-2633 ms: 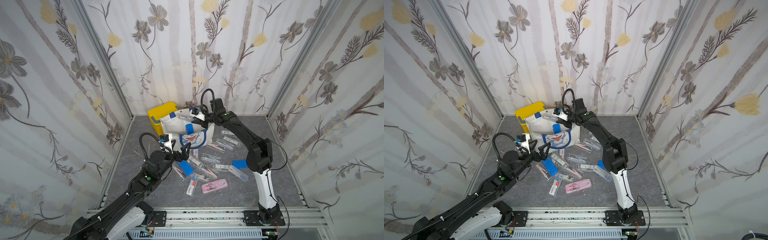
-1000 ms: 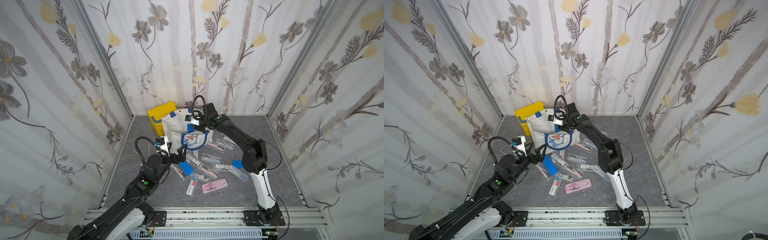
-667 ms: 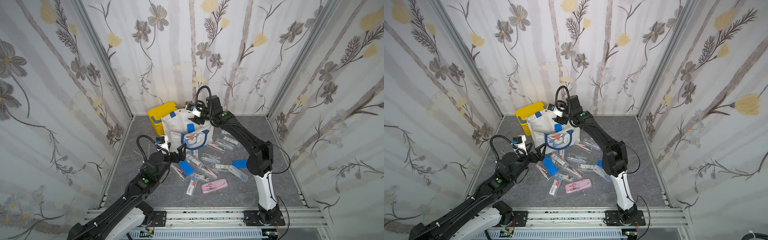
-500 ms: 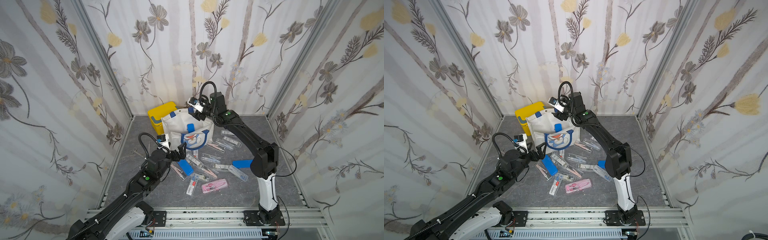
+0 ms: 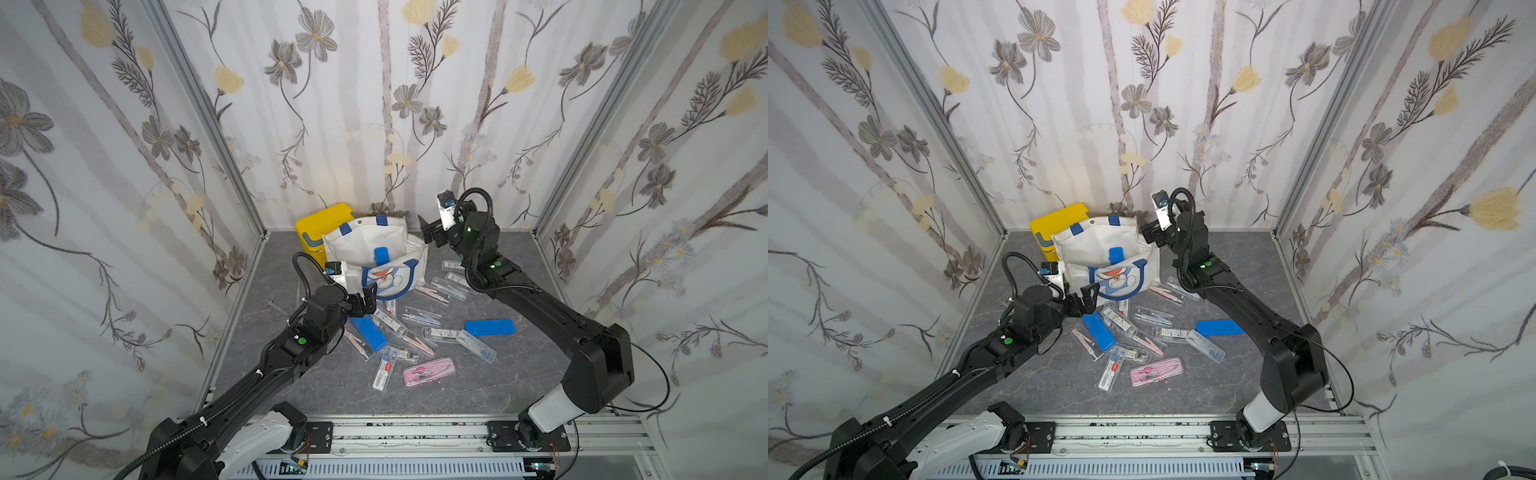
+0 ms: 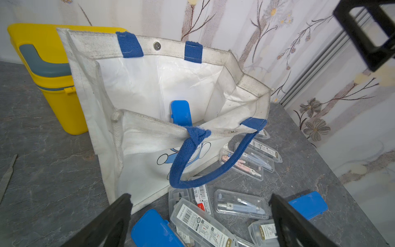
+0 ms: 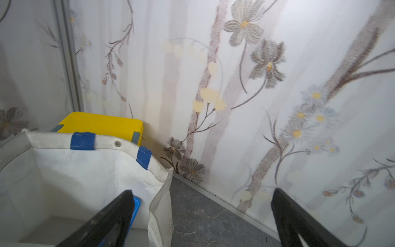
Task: Put the compass set into the canvas bag
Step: Pick up the compass set at the center of the board.
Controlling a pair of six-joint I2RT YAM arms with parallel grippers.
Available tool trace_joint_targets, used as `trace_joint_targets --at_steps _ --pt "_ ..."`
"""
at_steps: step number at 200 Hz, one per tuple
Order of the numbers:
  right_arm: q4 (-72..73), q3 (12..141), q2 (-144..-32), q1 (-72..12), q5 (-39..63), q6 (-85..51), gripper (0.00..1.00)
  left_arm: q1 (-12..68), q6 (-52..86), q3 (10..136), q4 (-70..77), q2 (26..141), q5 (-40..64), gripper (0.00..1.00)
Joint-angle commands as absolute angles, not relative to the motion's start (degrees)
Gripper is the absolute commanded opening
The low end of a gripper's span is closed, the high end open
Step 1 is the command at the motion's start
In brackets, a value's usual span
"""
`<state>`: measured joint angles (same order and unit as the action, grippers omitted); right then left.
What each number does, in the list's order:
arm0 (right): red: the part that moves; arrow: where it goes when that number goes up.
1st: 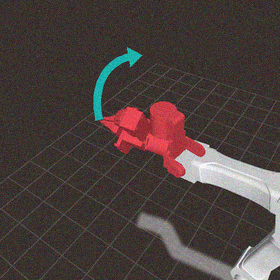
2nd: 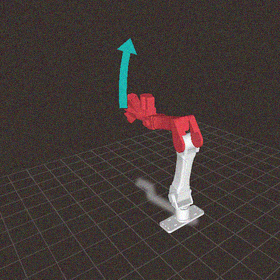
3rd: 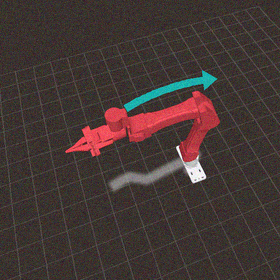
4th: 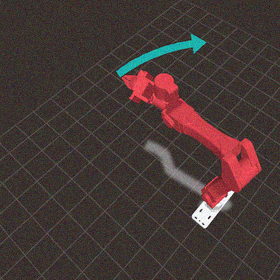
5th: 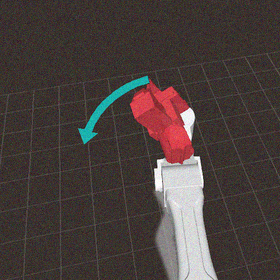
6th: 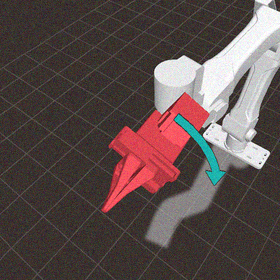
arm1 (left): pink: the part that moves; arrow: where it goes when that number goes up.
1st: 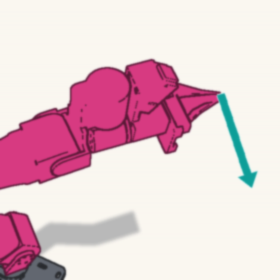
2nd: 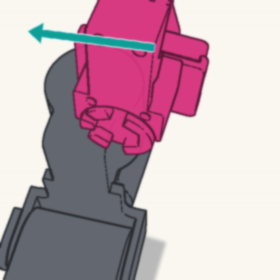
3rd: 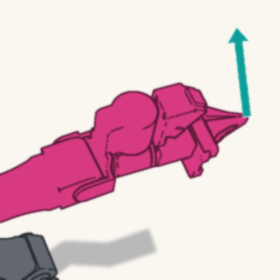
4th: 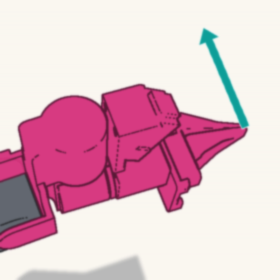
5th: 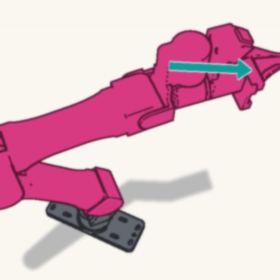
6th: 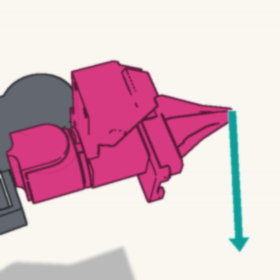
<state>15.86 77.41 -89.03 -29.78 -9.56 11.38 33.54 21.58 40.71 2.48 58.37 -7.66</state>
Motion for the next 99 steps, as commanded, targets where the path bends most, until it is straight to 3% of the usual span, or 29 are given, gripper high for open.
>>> trace_joint_targets --at_steps 1,57,99 --pt "11.80 74.15 -86.08 -28.62 -18.99 1.13 1.00 33.59 24.73 43.66 -3.70 61.50 -7.84 1.00" --pt "7.09 60.13 -79.06 -26.30 -17.97 -6.13 0.99 36.08 36.88 48.53 -19.56 67.58 -12.11 1.00" --pt "6.92 53.12 -78.79 -26.21 -16.59 -7.56 0.99 37.71 45.58 45.69 -22.52 66.16 -7.58 1.00"
